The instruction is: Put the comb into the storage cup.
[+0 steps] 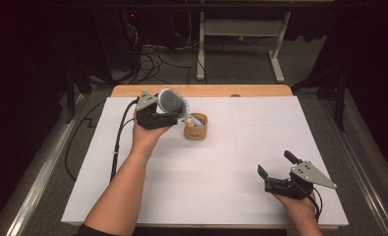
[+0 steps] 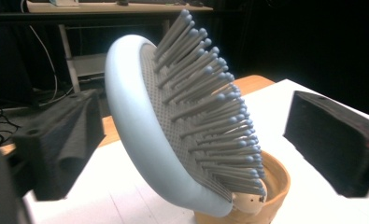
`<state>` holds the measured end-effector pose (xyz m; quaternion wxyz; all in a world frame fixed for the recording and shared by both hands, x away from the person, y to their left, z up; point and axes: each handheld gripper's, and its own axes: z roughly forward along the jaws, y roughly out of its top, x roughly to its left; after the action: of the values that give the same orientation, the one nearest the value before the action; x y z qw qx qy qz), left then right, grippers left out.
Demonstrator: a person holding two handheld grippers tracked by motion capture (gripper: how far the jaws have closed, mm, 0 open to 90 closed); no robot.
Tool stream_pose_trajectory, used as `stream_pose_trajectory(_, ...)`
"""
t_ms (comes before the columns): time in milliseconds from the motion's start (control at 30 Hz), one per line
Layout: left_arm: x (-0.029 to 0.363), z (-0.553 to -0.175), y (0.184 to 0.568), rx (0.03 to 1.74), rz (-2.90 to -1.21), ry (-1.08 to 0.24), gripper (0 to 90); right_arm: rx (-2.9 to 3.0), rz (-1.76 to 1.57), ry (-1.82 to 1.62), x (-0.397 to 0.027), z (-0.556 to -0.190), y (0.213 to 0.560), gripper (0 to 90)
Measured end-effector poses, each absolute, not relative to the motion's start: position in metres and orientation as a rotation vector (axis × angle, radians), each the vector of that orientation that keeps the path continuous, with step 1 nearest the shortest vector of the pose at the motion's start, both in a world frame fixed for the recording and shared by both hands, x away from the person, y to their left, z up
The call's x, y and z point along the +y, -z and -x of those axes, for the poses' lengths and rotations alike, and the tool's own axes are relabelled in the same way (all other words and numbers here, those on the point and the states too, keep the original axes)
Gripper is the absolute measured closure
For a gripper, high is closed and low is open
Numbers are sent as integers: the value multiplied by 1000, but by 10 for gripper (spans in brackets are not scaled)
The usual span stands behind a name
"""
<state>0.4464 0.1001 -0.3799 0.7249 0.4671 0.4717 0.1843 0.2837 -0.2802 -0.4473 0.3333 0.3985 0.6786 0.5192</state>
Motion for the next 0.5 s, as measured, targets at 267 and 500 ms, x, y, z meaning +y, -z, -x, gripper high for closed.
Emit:
stream_pose_trajectory(267,101,-445,380,1028,-1044,-417,4,1773,-1040,-1354,-280,-284,447,1)
stream_pose_trajectory(500,105,-444,378,1032,-1039,-430,4,1776,-1038,-1350,-280,-284,448,1)
